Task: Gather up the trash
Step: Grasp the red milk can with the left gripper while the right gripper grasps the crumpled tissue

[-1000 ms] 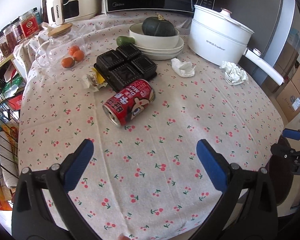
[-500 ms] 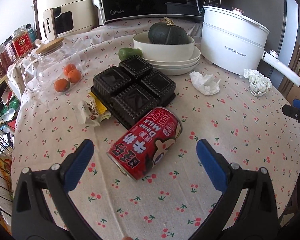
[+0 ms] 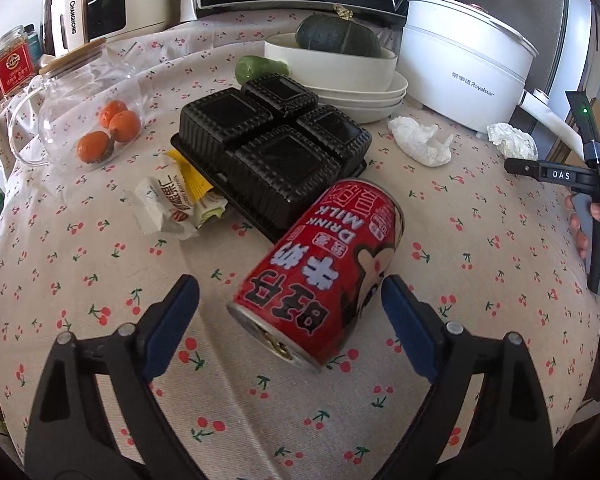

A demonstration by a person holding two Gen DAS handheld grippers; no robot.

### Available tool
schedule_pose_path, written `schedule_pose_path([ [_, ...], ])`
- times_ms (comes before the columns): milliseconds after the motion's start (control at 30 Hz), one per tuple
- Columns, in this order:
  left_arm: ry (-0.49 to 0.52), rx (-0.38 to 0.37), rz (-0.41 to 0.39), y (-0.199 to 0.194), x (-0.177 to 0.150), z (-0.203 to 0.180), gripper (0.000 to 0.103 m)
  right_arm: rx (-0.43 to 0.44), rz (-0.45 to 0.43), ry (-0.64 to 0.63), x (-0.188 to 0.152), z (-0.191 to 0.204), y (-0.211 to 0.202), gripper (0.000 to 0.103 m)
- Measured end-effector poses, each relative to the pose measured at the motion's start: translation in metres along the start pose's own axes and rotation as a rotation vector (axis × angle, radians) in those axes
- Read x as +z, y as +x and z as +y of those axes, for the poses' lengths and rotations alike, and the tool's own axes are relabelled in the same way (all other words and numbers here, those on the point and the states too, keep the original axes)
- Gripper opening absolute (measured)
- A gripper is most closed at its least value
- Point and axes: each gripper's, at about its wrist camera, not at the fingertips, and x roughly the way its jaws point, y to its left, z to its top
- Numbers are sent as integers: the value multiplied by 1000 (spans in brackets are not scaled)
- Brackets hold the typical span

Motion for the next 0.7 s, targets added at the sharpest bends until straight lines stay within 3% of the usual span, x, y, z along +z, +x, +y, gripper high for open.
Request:
schedule_pose_path([
  [133, 10, -37, 9, 2, 4, -3, 81, -3, 13, -3, 8, 3, 9, 87],
  [300, 23, -70, 19, 3, 5, -11, 68, 42, 24, -21, 10, 9, 11, 51],
  [400, 30, -75, 30, 1, 5, -18, 59, 70, 27, -27, 9, 11, 5, 37],
  [700, 47, -61, 40, -20, -1, -42, 57, 63, 1, -87, -25, 9, -54, 34],
])
